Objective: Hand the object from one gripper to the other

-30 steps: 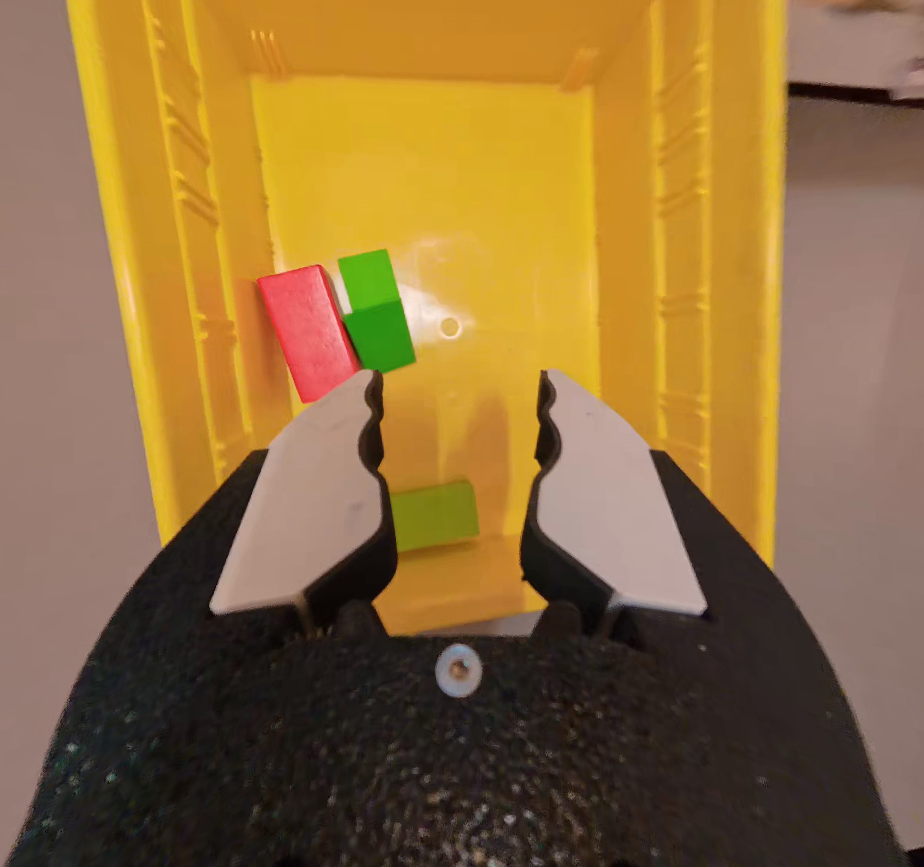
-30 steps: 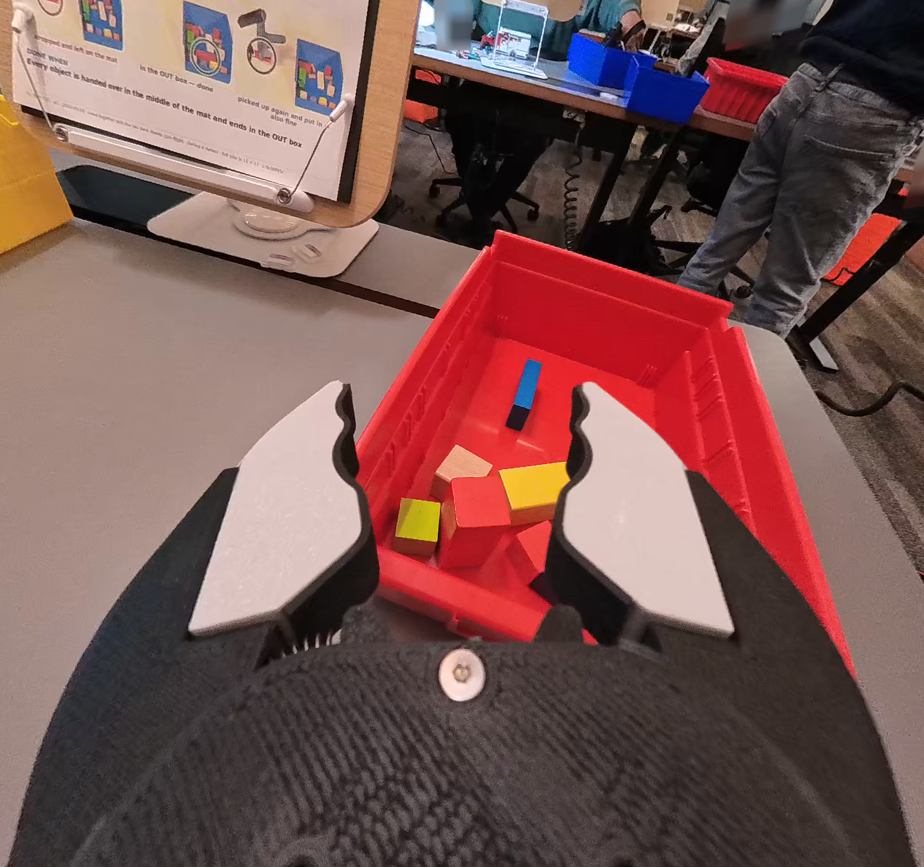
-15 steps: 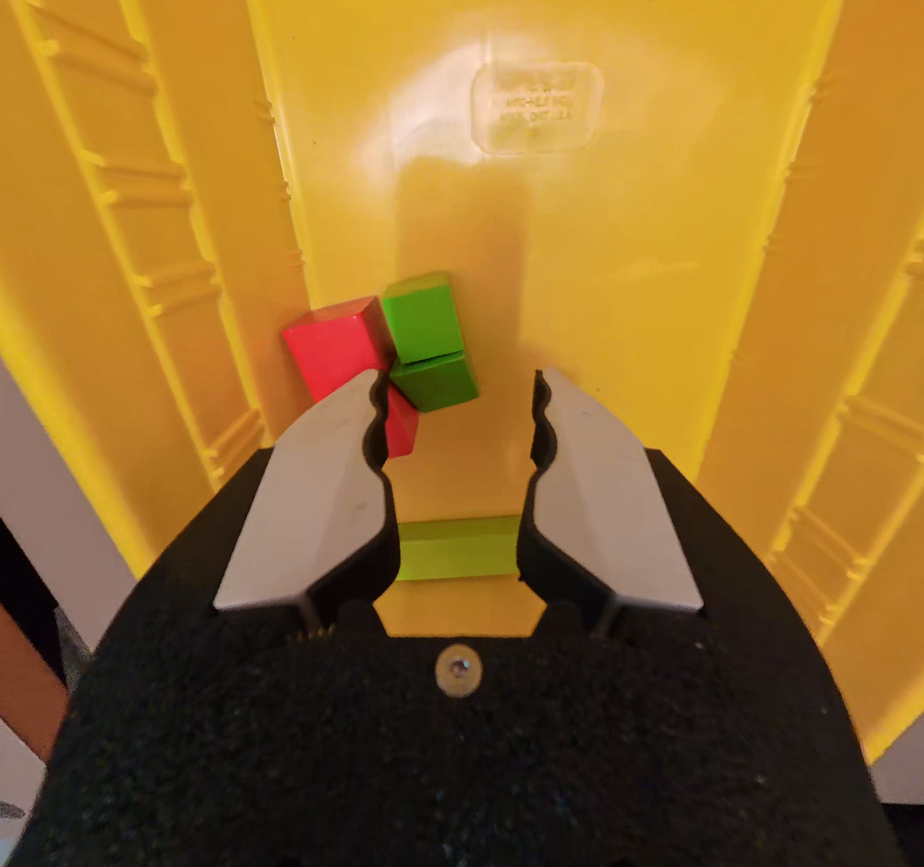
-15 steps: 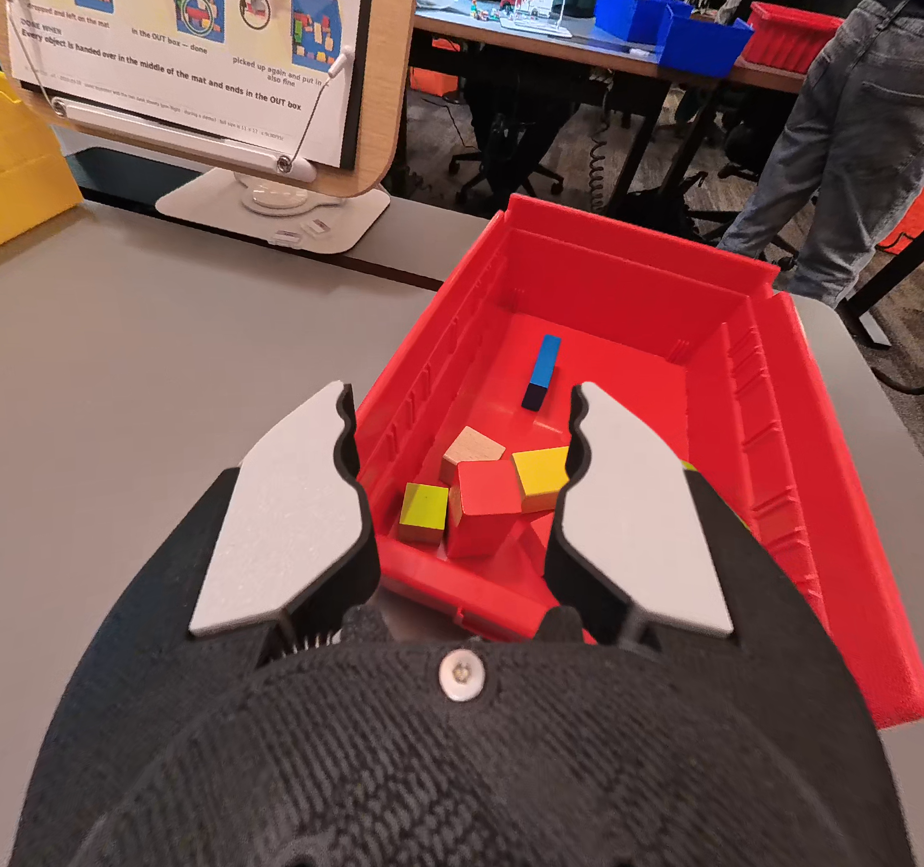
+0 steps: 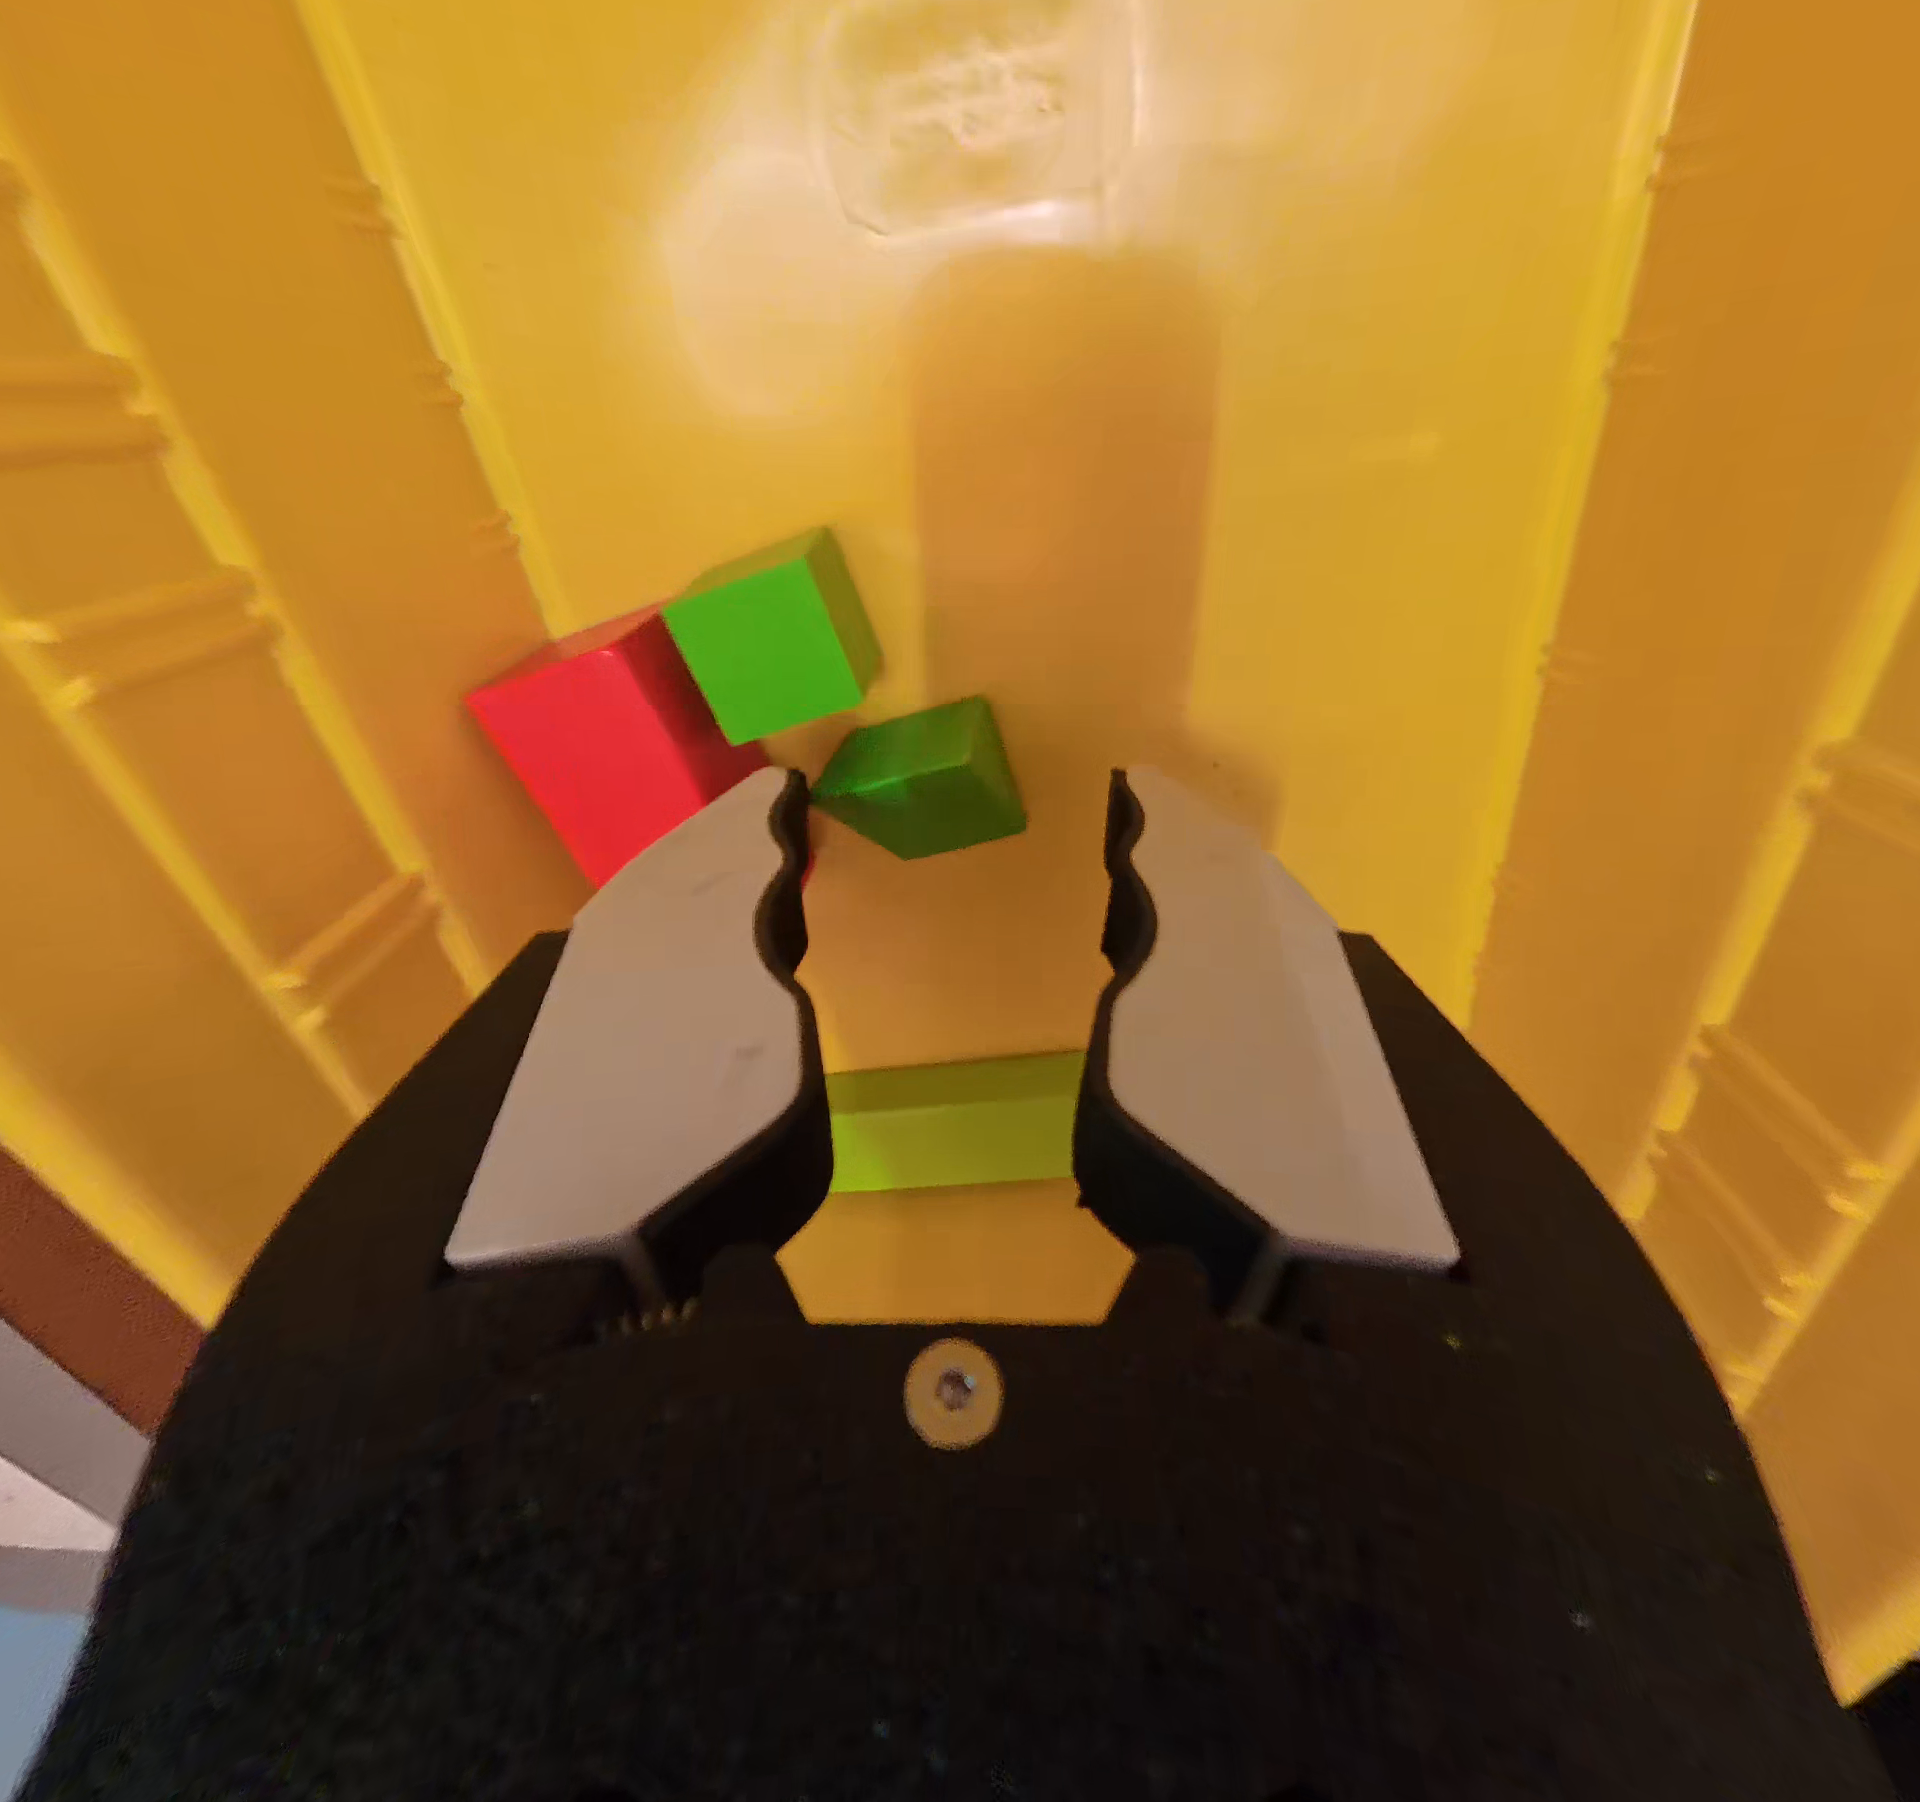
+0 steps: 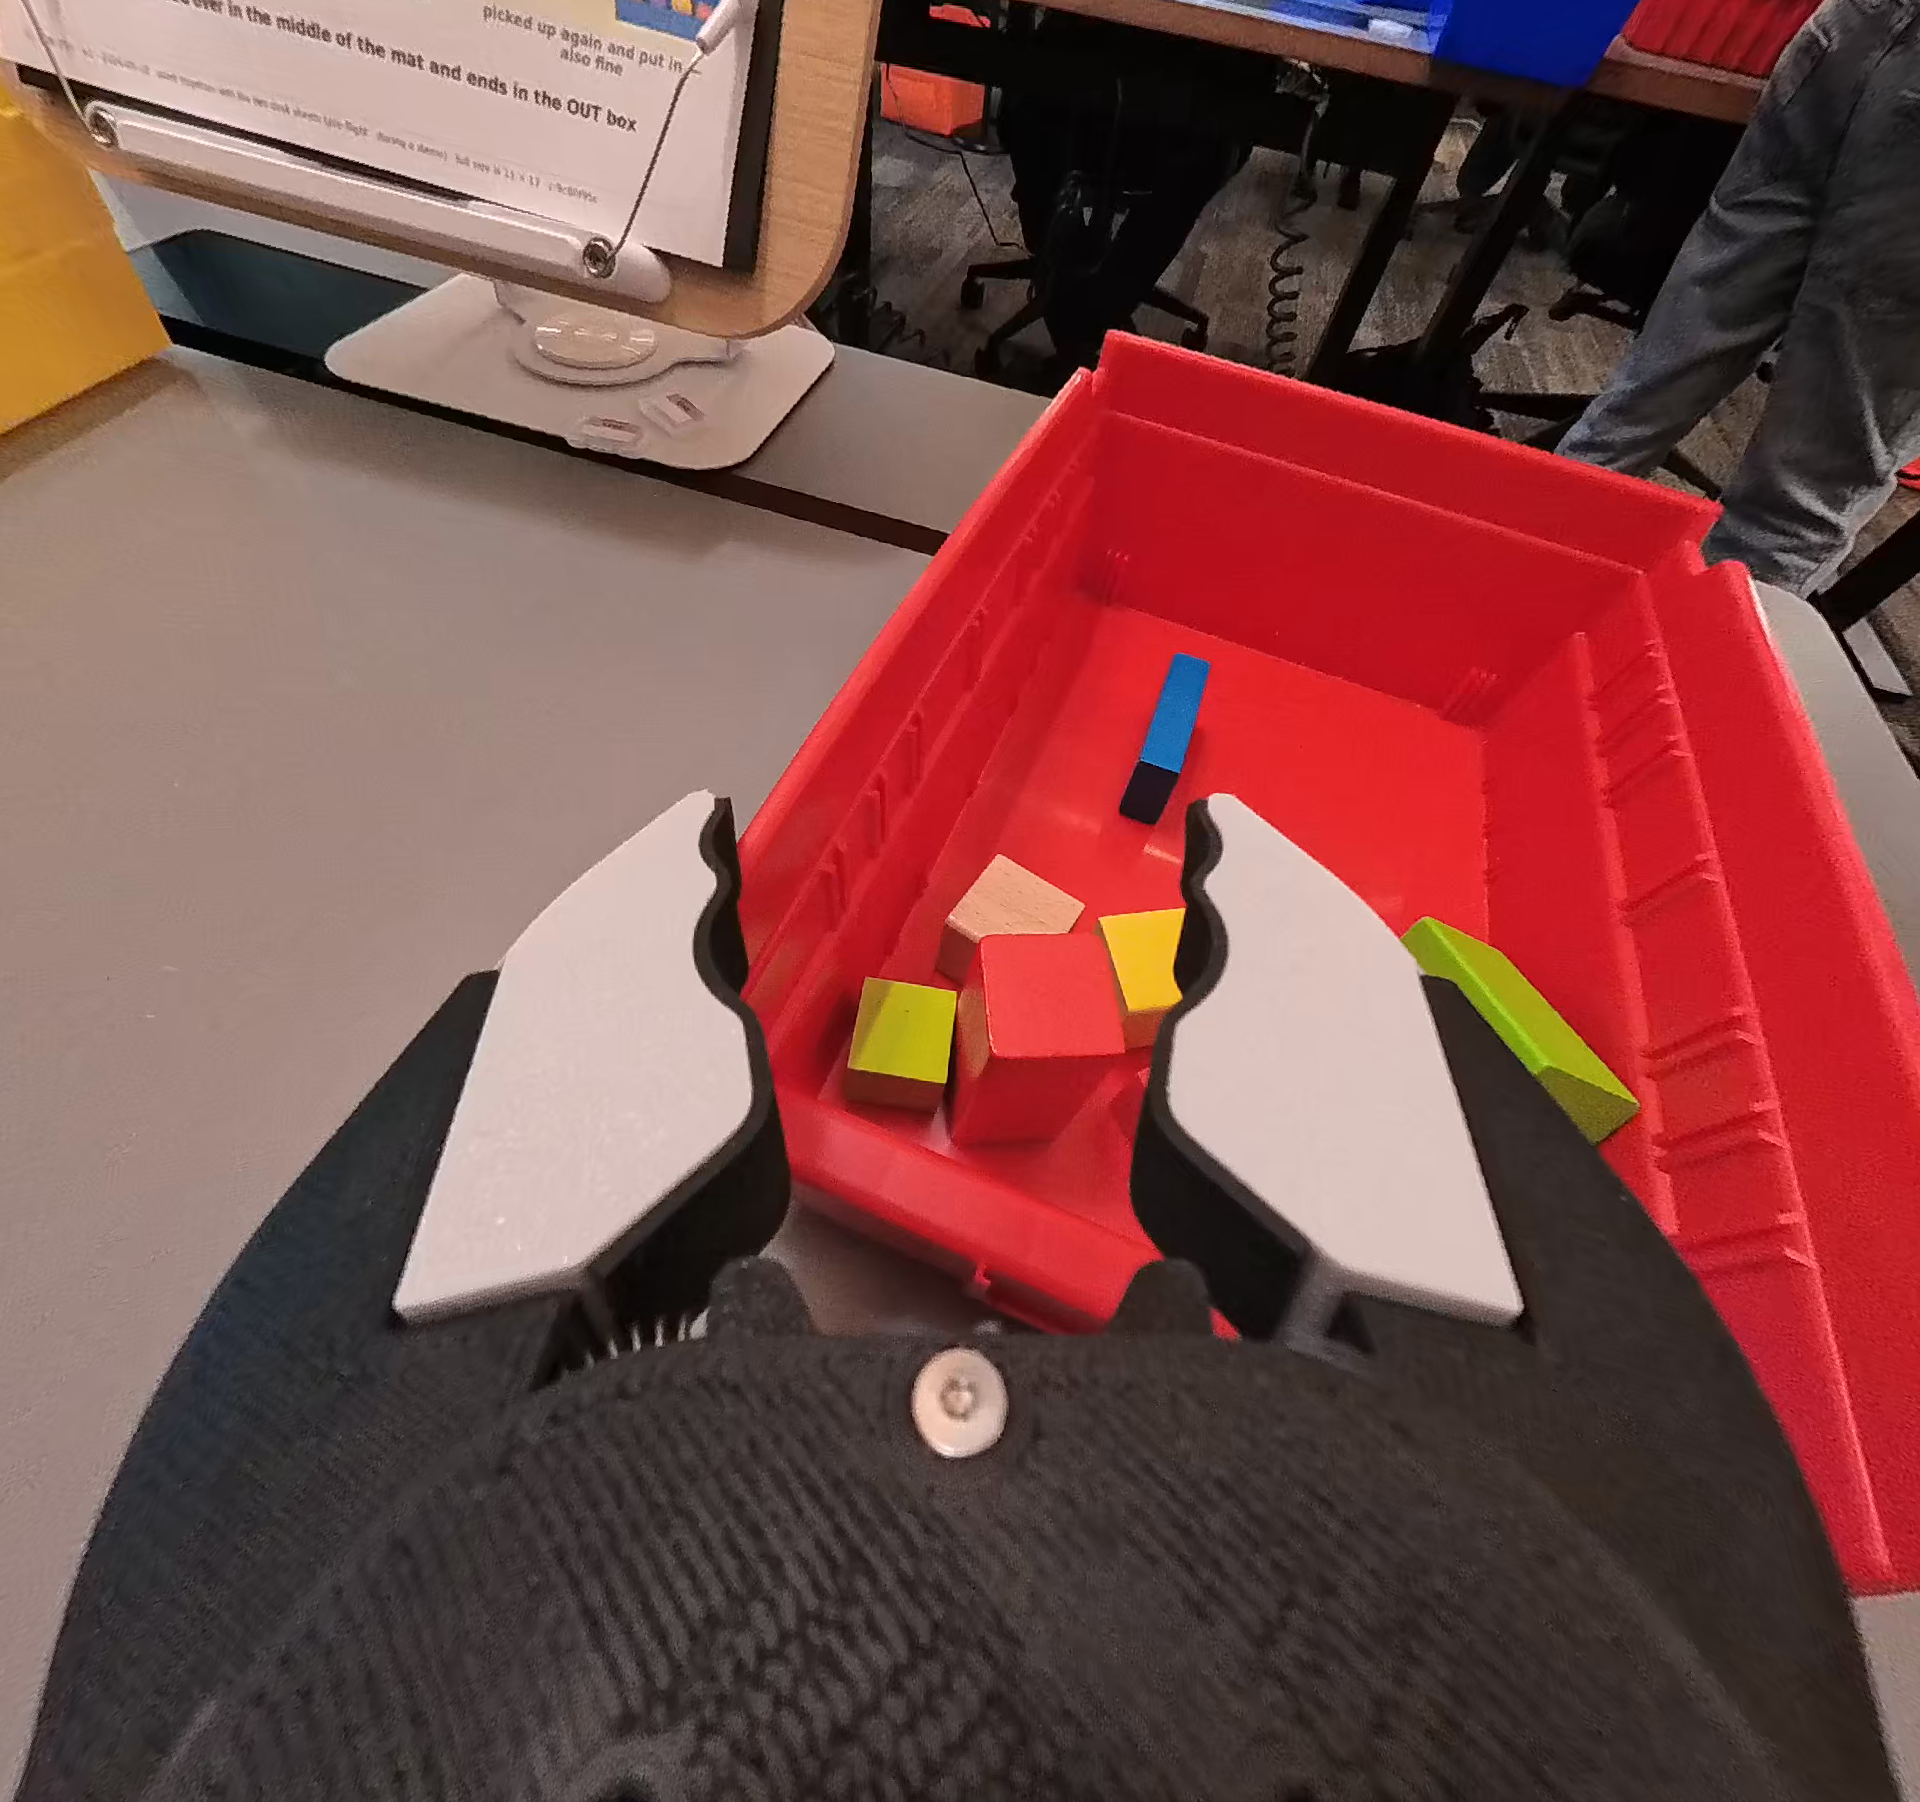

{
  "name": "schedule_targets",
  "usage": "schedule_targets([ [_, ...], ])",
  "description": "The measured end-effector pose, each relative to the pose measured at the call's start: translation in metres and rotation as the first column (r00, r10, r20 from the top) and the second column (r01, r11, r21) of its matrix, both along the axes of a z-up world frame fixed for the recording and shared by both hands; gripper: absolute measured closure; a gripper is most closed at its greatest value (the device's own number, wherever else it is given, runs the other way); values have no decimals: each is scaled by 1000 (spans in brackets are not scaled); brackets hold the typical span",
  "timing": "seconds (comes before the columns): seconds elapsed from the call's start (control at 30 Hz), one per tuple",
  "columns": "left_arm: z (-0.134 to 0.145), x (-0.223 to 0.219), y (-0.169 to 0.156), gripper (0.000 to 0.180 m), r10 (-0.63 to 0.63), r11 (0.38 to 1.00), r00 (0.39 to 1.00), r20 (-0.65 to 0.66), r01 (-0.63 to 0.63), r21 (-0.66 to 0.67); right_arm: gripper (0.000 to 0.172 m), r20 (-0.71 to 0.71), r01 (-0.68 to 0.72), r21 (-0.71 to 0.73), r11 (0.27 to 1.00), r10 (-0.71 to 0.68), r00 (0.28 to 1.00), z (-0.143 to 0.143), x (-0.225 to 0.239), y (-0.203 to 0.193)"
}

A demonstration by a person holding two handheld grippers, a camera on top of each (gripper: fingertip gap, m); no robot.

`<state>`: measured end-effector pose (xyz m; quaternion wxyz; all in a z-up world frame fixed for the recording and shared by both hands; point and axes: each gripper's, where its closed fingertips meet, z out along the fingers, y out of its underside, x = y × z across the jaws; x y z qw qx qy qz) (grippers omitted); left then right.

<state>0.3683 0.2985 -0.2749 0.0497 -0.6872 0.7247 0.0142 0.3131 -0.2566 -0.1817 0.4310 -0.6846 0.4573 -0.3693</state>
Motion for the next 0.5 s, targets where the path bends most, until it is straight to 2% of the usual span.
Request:
schedule_targets([
  [0.1,-4,1,5,130,-15,999,1000,14,14,51,90,0,-2,2,1000,2,1000,1,0,0],
  [0.2,-7,2,0,131,41,999,999,34,-40,-23,90,5,-3,0,1000,3,1000,2,-1,1],
  [0.5,-20,-10,1,136,116,990,993,-10,-117,-77,90,6,-10,0,1000,10,1000,3,-1,3],
])
